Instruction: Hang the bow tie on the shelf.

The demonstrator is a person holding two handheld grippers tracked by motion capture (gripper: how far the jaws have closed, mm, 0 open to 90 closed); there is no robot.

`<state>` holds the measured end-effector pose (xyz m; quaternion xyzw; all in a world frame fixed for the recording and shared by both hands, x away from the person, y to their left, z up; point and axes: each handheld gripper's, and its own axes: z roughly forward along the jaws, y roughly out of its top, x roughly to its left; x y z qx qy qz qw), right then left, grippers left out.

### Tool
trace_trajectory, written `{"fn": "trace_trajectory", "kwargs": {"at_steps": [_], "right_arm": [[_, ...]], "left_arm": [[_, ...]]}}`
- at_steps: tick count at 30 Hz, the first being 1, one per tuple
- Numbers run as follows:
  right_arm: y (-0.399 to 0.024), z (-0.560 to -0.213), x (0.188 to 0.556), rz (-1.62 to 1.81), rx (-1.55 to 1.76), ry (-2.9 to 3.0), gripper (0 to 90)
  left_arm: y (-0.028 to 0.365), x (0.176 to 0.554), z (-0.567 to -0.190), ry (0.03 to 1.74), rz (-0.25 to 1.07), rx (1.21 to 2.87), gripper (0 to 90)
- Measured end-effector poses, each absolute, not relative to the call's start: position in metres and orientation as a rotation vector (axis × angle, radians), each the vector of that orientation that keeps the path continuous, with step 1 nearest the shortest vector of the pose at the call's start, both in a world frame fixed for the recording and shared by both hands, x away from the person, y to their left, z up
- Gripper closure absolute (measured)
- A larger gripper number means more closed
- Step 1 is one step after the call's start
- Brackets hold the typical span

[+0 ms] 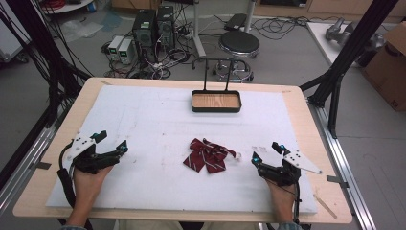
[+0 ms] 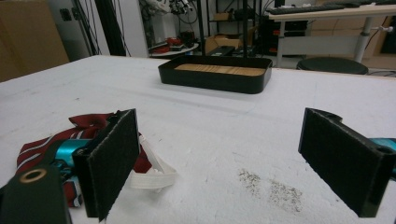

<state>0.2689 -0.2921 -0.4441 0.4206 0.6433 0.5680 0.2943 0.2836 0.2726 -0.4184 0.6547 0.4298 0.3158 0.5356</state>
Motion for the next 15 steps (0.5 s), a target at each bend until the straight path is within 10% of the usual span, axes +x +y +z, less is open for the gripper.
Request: {"fn": "trace_trajectory", "kwargs": {"at_steps": [15], "right_arm": [[-0.2867, -0.4409, 0.2731, 1.534, 1.103, 1.756, 11.7]], "left_arm": [[0.2728, 0.2833, -0.4180, 1.021, 0.748, 1.553, 14.7]]}}
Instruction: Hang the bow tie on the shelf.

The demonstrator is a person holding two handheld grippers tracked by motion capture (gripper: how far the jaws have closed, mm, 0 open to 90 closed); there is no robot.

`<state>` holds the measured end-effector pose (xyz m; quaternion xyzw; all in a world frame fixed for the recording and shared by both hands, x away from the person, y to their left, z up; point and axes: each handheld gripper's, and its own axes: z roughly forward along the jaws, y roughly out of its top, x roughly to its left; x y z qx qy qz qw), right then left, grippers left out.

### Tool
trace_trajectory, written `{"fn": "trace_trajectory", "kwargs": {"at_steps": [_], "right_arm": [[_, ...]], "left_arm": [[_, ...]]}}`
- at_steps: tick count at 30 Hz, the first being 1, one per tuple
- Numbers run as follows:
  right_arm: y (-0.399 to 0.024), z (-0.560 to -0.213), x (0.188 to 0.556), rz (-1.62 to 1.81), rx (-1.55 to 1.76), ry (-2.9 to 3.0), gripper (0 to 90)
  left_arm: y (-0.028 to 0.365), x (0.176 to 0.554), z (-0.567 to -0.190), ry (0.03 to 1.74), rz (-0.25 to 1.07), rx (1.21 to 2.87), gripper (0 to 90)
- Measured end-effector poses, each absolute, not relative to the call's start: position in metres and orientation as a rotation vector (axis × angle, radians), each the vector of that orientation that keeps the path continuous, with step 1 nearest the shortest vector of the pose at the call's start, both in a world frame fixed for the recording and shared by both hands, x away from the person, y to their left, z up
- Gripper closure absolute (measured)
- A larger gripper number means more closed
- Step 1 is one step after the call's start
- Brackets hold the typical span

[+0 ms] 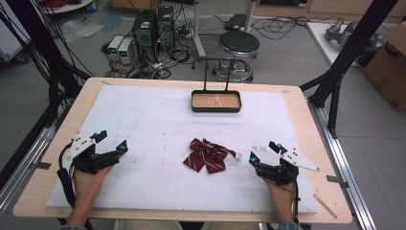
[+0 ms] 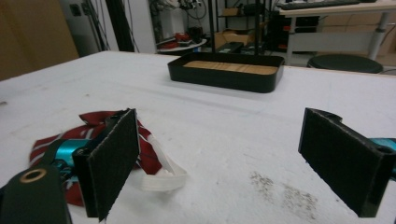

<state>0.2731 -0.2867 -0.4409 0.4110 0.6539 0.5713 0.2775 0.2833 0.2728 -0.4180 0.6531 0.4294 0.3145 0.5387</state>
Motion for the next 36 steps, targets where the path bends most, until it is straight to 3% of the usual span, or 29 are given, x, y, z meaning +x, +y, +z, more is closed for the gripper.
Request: {"fn": "trace_trajectory", "kwargs": {"at_steps": [14, 26, 30, 31, 36], "right_arm": [[-0.251, -0.419, 0.293, 1.594, 1.005, 1.854, 11.7], [-0.207, -0.426, 0.320, 1.546, 0.943, 2.019, 15.8], [-0.196, -0.430, 0.324, 1.529, 0.929, 2.062, 20.2], [-0.191, -0.433, 0.326, 1.521, 0.923, 2.095, 26.3], [-0.177, -0.441, 0.331, 1.466, 0.891, 2.171, 31.1]], "left_arm": [[0.272, 0.284, -0.418, 1.019, 0.748, 1.558, 14.8], [0.272, 0.284, -0.419, 1.014, 0.750, 1.563, 14.8], [0.272, 0.285, -0.419, 1.015, 0.747, 1.560, 14.8], [0.271, 0.285, -0.419, 1.015, 0.746, 1.560, 14.8], [0.271, 0.285, -0.420, 1.011, 0.747, 1.562, 14.8]]}}
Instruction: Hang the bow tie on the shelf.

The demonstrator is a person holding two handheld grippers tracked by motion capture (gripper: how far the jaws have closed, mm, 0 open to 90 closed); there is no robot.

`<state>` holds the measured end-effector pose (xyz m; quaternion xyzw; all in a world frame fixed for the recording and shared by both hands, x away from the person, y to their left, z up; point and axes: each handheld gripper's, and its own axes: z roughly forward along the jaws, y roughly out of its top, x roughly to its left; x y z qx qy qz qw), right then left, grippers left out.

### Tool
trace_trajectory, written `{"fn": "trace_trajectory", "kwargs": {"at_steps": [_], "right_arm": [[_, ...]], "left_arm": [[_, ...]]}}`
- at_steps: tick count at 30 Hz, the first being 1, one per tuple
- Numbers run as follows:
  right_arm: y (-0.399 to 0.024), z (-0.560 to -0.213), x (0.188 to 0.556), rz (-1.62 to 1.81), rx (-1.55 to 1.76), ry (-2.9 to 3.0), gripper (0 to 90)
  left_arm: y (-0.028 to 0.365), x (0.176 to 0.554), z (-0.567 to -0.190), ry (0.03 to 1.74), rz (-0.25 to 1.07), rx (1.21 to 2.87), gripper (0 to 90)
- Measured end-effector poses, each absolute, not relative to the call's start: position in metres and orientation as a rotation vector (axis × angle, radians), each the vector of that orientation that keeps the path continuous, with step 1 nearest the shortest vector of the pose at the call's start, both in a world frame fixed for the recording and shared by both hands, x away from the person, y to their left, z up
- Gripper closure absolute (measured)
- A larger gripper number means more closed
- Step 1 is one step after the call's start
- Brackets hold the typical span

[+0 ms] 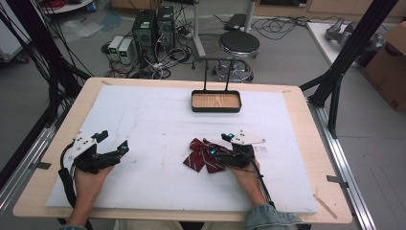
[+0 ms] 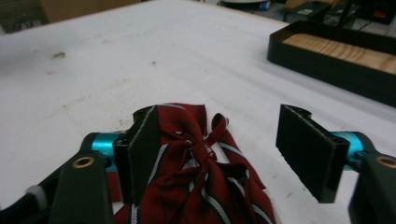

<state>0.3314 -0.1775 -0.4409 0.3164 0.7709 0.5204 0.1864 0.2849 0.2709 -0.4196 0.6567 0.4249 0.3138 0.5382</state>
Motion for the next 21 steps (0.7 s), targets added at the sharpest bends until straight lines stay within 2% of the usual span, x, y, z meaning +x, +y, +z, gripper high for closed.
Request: {"fn": "trace_trajectory", "kwargs": {"at_steps": [11, 16, 20, 21], "right_arm": [[-0.148, -0.447, 0.346, 1.290, 0.847, 2.318, 46.8], [-0.148, -0.448, 0.349, 1.282, 0.874, 2.337, 50.0], [-0.144, -0.449, 0.351, 1.237, 0.851, 2.383, 55.0], [-0.142, -0.449, 0.352, 1.212, 0.839, 2.407, 58.5]], "left_arm": [[0.270, 0.285, -0.420, 1.008, 0.740, 1.564, 14.8], [0.270, 0.286, -0.420, 1.007, 0.738, 1.565, 14.8], [0.270, 0.285, -0.420, 1.006, 0.738, 1.568, 14.8], [0.270, 0.286, -0.420, 1.007, 0.737, 1.567, 14.8]]}}
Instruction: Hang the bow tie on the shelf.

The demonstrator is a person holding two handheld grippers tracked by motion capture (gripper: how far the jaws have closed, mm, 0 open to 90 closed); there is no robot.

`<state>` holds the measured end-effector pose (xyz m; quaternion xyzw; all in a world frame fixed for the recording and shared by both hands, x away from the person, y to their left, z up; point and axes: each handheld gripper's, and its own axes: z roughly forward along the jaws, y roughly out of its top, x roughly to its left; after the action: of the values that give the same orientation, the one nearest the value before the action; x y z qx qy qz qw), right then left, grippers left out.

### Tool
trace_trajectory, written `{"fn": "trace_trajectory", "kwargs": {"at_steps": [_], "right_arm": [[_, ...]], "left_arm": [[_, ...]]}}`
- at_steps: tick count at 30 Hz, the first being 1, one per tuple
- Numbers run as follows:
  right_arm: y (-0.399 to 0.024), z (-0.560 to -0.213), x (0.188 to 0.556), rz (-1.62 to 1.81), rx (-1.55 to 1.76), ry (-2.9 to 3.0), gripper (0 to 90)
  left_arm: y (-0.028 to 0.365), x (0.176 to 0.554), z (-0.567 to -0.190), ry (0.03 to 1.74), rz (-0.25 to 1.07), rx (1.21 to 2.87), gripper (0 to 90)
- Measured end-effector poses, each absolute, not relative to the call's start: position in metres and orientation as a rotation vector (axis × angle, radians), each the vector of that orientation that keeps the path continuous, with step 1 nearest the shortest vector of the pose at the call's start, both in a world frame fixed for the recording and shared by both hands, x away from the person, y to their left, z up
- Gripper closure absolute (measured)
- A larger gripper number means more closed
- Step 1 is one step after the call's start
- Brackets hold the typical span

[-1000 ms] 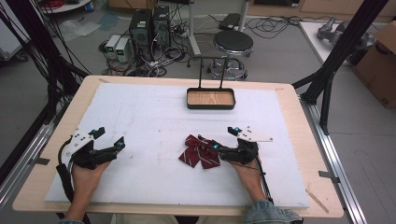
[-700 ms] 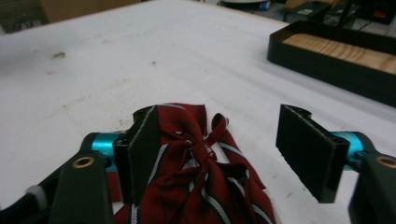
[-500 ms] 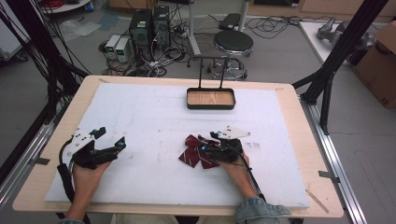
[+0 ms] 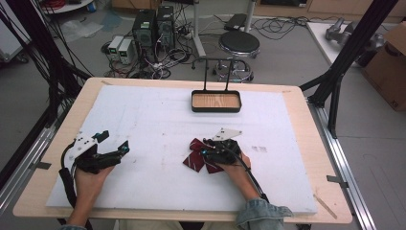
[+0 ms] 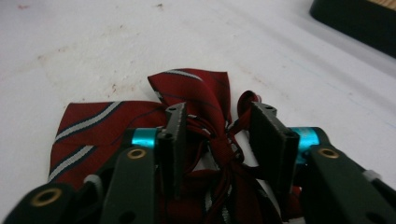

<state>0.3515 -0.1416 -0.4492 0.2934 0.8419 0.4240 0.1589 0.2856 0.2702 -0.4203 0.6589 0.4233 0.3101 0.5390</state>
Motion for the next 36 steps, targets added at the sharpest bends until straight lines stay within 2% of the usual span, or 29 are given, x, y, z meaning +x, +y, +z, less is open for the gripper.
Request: {"fn": "trace_trajectory", "kwargs": {"at_steps": [8, 15, 22, 36], "right_arm": [[-0.139, -0.450, 0.355, 1.170, 0.859, 2.447, 64.6], [-0.140, -0.450, 0.355, 1.153, 0.872, 2.446, 74.1], [-0.139, -0.446, 0.353, 1.153, 0.842, 2.428, 75.4], [-0.164, -0.405, 0.355, 1.308, 0.899, 2.223, 75.7]], "left_arm": [[0.270, 0.286, -0.420, 1.005, 0.739, 1.571, 14.8], [0.269, 0.286, -0.421, 1.006, 0.737, 1.571, 14.9], [0.269, 0.286, -0.421, 1.002, 0.737, 1.577, 14.9], [0.269, 0.286, -0.421, 1.002, 0.739, 1.578, 14.9]]}}
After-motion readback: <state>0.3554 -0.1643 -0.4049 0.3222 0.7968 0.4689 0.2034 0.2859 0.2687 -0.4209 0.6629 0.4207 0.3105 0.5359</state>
